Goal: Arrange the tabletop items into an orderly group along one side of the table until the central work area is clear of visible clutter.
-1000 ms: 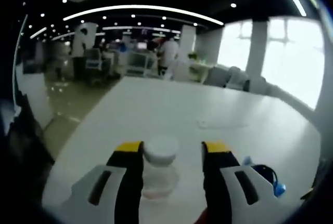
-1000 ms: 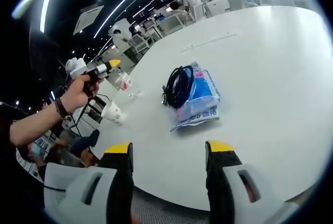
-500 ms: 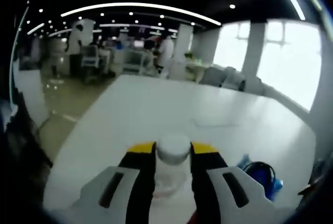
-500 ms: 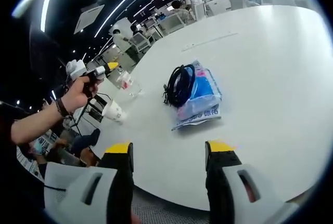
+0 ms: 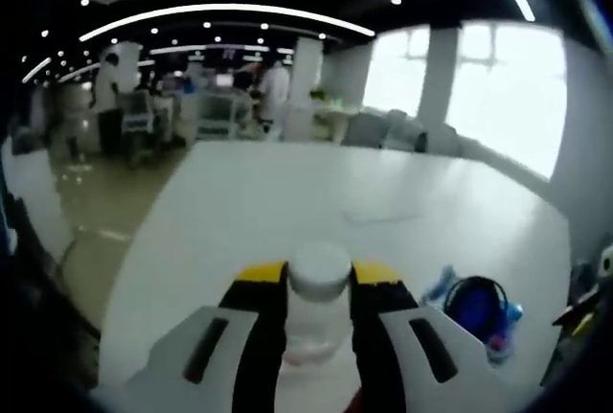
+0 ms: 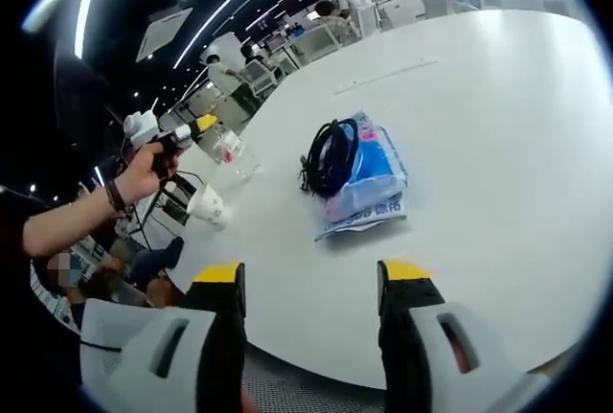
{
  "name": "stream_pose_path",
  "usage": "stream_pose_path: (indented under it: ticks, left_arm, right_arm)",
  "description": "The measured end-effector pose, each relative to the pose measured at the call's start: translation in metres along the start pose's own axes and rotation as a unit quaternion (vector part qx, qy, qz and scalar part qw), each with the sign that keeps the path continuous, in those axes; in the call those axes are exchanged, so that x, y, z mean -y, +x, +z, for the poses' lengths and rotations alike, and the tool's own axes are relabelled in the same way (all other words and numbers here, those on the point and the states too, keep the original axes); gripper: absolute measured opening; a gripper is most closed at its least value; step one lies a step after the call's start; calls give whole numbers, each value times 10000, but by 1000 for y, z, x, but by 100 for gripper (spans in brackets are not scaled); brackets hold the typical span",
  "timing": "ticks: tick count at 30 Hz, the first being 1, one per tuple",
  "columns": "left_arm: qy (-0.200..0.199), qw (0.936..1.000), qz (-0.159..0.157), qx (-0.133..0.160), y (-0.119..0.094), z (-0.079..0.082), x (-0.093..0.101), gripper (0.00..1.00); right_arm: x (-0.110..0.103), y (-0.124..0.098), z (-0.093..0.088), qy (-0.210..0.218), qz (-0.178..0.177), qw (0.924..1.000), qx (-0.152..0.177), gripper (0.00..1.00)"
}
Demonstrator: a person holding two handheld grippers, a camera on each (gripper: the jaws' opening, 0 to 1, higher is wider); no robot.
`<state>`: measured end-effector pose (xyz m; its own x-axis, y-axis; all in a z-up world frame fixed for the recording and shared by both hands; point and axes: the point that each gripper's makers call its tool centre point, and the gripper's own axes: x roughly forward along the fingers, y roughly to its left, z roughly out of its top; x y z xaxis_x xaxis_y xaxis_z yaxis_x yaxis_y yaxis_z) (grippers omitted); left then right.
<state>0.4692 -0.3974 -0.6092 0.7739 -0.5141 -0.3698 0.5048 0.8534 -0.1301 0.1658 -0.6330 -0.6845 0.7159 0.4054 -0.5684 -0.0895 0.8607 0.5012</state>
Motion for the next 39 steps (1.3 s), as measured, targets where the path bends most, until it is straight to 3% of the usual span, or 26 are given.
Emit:
stream_pose_path:
  ticks: [11, 14, 24, 25, 27, 28, 29, 30, 32, 39]
  left_arm:
    - [65, 9999, -4, -127, 1, -5, 1, 24]
    - [-88, 9992, -98, -377, 1, -16, 1, 33]
    - [-44, 9991, -213, -368, -9, -14, 1, 47]
    - [-126, 9989, -201, -403, -12, -15, 0, 50]
    - [-742, 9961, -211, -436, -17, -16, 2, 62]
    - [-1367, 9896, -337, -293, -22, -12, 5, 66]
    - [-1735, 9839, -394, -148, -25, -8, 6, 67]
    - [-2200, 9744, -442, 92, -31, -1, 6, 67]
    - [-2384, 9698, -469, 229, -41, 1, 4, 68]
    - [-2084, 9767, -516, 49, -67, -11, 20, 70]
  right_arm:
    - [-1, 0, 0, -15, 24, 10000, -18, 55]
    - [-2, 1, -2, -25, 43, 10000, -40, 55]
    - [-2, 1, -2, -3, 53, 10000, -39, 55]
    - [-2, 1, -2, -3, 56, 10000, -45, 55]
    - [-3, 2, -2, -4, 62, 10000, -53, 55]
    - [-3, 2, -2, 7, 65, 10000, -53, 55]
    - [-3, 2, -3, 19, 71, 10000, -54, 55]
    - [-2, 3, -2, 32, 73, 10000, -51, 55]
    - [-2, 4, -2, 69, 77, 9999, -36, 55]
    - [0, 7, -4, 113, 55, 9999, -47, 55]
